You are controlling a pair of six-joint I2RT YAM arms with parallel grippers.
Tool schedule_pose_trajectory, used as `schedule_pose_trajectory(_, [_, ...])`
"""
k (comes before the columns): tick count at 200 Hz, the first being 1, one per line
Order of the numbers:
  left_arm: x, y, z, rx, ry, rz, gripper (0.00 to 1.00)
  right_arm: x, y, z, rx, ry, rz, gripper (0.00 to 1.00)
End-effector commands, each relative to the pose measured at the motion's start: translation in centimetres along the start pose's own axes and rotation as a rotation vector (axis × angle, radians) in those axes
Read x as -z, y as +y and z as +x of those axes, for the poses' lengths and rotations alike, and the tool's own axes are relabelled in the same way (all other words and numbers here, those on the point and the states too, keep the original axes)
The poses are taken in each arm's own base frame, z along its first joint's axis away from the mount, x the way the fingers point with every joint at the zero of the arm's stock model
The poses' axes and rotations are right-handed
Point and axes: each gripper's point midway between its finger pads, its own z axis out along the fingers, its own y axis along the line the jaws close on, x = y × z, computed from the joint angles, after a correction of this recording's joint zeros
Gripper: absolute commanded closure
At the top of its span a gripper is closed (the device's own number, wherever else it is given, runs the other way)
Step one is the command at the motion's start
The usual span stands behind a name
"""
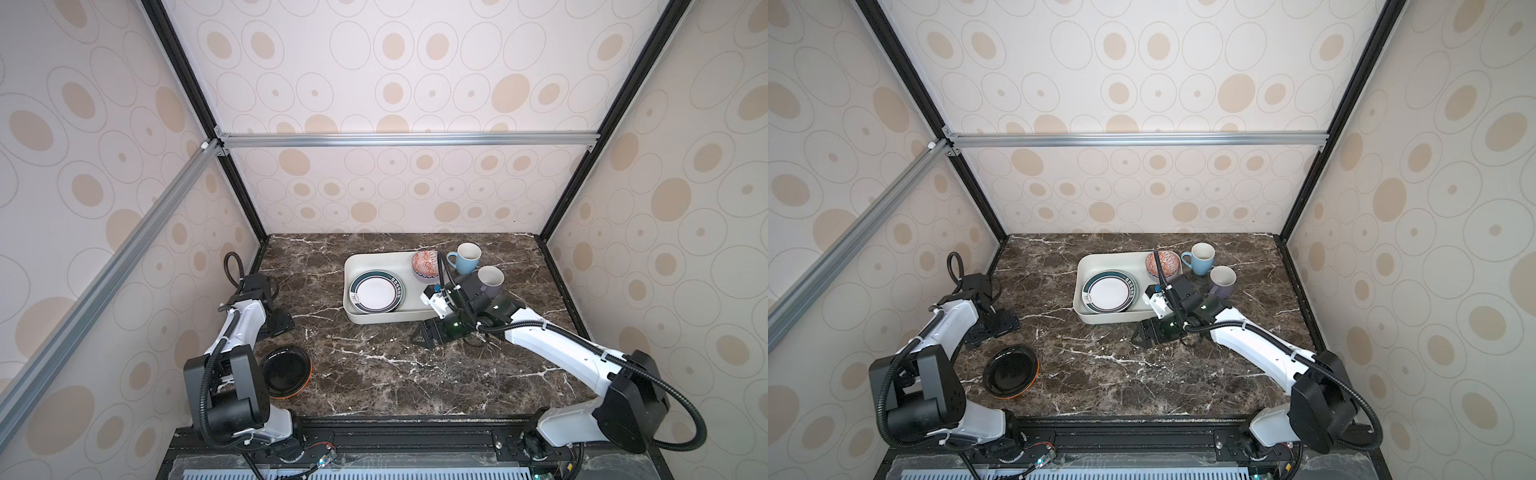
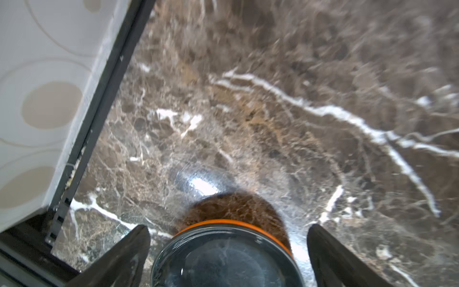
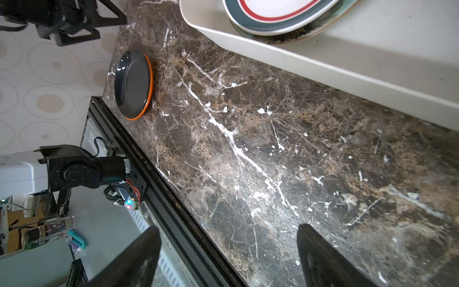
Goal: Place the mixed dishes into the plastic bin
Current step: 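Withdraw the right gripper from the bin toward the black-and-orange dish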
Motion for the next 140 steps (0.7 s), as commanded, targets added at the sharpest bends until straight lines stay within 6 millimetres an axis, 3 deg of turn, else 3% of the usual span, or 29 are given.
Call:
schedule_pose_trajectory(1, [-1.3,0.4,2.0,0.011,0.100,-0.017,0.01,0.5,0.1,0.3,0.018,-0.027,-0.005,0.11])
schedule_pose_trajectory(52, [-3.8,-1.0,4.3,0.042,0.199,0.043,0.01,1.3,-0.1,0.8,0.015,-0.060,-0.015,0.11])
schedule_pose_trajectory(140, [-3.7,-4.5,7.7,0.008,0.190,0.137,0.07,2.4,-1.1,1.7,-0.018,-0.073,0.007,0.11])
